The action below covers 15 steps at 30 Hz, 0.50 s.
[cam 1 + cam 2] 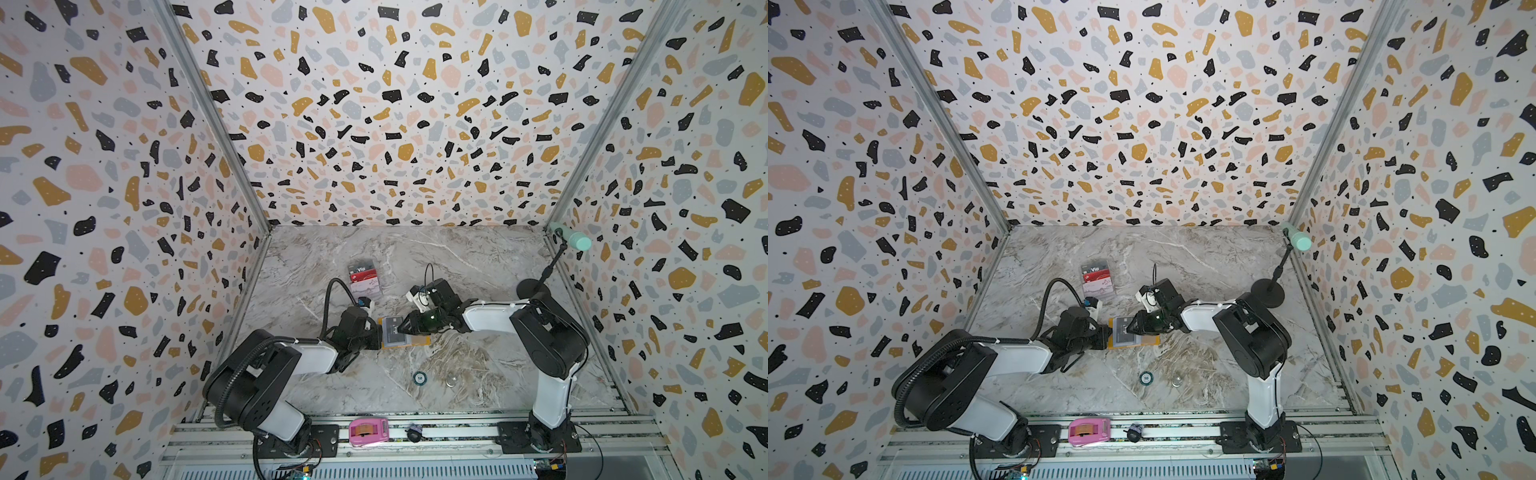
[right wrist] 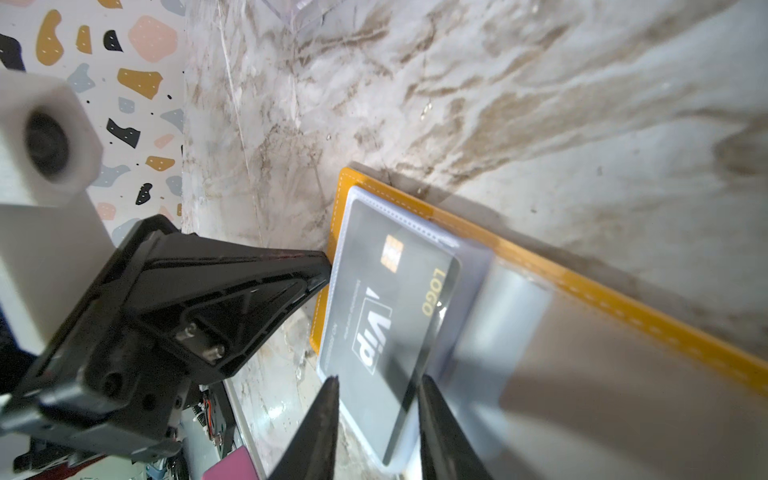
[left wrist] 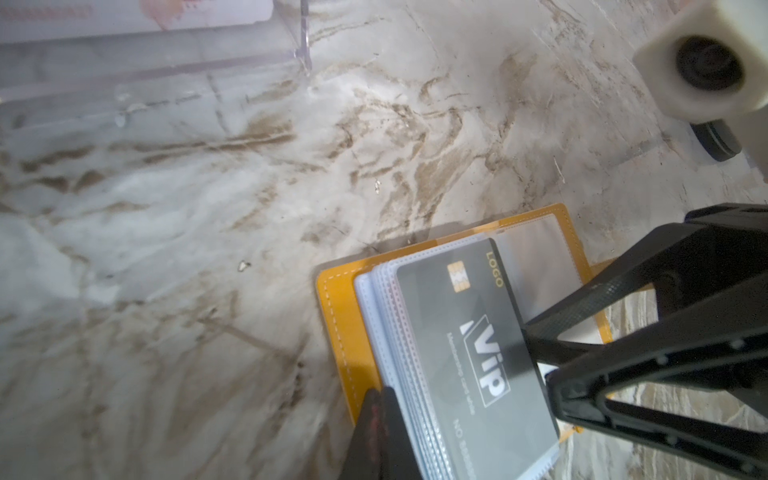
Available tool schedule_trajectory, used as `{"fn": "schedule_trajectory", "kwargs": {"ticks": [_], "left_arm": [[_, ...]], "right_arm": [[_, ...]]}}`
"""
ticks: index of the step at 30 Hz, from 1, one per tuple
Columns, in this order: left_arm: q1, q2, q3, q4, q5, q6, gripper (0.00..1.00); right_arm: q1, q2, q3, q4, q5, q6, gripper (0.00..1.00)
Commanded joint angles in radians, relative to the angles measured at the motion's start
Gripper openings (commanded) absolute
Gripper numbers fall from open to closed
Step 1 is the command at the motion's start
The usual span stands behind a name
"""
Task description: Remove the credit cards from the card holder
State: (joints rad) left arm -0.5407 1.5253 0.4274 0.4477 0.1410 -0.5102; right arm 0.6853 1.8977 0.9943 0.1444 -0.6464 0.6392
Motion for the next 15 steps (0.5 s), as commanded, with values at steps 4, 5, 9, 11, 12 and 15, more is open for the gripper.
{"fn": "schedule_trajectory", "kwargs": {"ticks": [4,5,9,11,12,15], "left_arm": [[-0.004,0.033,0.014,-0.080,0.005,0.019,0.00],[-0.004,0.032,0.014,-0.080,0.005,0.019,0.00],[-0.004,0.035,0.015,-0.080,0.005,0.018,0.00],[-0.004,0.036,0.016,-0.080,0.005,0.018,0.00],[-0.004,0.036,0.016,-0.081,0.006,0.017,0.00],[-0.004,0.037,0.016,-0.081,0.006,0.017,0.00]], "right_arm": [[-0.012,-0.031,-0.017,0.077,-0.078,0.029,0.33],[-0.013,-0.031,-0.019,0.085,-0.085,0.034,0.33],[-0.016,-0.027,-0.025,0.113,-0.106,0.048,0.33],[-0.017,-0.025,-0.027,0.127,-0.116,0.056,0.33],[-0.019,-0.025,-0.030,0.134,-0.122,0.061,0.33],[-0.018,-0.024,-0.032,0.145,-0.123,0.064,0.33]]}}
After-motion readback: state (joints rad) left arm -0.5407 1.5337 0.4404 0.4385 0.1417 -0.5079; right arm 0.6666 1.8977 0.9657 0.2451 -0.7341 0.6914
